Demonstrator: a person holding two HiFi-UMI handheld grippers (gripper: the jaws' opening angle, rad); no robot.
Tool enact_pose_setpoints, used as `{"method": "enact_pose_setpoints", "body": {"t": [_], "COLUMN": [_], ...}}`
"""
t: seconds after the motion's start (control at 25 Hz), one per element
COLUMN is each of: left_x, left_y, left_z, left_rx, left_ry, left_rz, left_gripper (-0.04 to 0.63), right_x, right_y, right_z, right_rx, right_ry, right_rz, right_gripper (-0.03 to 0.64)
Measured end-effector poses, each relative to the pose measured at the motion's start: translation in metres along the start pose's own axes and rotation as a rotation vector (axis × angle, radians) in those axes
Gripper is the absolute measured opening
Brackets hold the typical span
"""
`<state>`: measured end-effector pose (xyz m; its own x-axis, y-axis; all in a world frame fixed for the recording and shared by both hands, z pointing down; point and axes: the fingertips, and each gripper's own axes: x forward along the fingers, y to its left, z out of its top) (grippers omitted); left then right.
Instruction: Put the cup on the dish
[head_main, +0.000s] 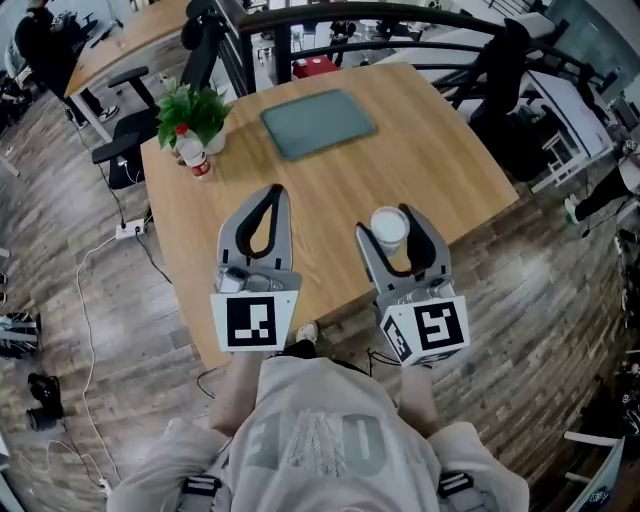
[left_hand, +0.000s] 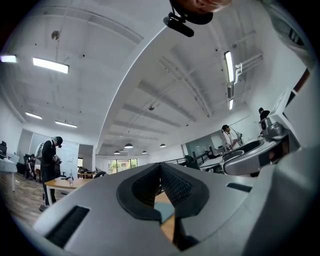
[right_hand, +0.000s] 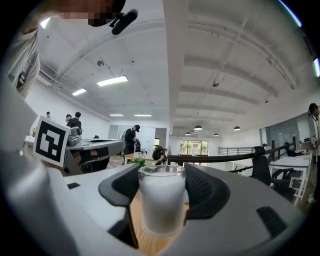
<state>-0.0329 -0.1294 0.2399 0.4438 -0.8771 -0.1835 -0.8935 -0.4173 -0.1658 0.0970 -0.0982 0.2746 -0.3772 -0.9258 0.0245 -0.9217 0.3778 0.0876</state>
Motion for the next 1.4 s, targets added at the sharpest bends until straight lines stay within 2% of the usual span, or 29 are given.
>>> {"method": "enact_pose_setpoints", "body": {"t": [0.24, 0.36, 0.52, 0.72, 0.88, 1.0, 1.4], "left_x": [0.058, 0.08, 0.112, 0.147, 0.182, 0.212, 0.287], "left_y": [0.028, 0.028, 0.038, 0.051, 0.052, 0.051, 0.061], "left_z": [-0.011, -0.022, -0.035, -0.059, -0.082, -0.093, -0.157], "left_rx": [-0.039, -0.06, -0.048, -0.068, -0.034, -0.034, -0.105], "left_ry": [0.0, 0.018, 0.05, 0.075, 0.138, 0.135, 0.214], "left_rz": [-0.009, 0.004, 0.035, 0.067, 0.082, 0.083, 0.109], "left_gripper": [0.009, 0.009, 0.009, 0.009, 0.009, 0.009, 0.009], "right_x": [0.059, 0.079, 0.12, 0.169, 0.209, 0.24, 0.355], "right_y": [-0.021, -0.037, -0.06, -0.08, -0.104, -0.126, -0.189], "right_z": [0.001, -0.009, -0.017, -0.034, -0.054, -0.069, -0.125], "right_rx": [0.008, 0.03, 0.049, 0.065, 0.044, 0.021, 0.099], "right_ry": [0.03, 0.054, 0.065, 0.131, 0.187, 0.223, 0.31], "right_rz": [-0.003, 0.024, 0.062, 0.118, 0.144, 0.138, 0.148], "right_gripper": [0.275, 0.275, 0.275, 0.275, 0.275, 0.275, 0.275]}}
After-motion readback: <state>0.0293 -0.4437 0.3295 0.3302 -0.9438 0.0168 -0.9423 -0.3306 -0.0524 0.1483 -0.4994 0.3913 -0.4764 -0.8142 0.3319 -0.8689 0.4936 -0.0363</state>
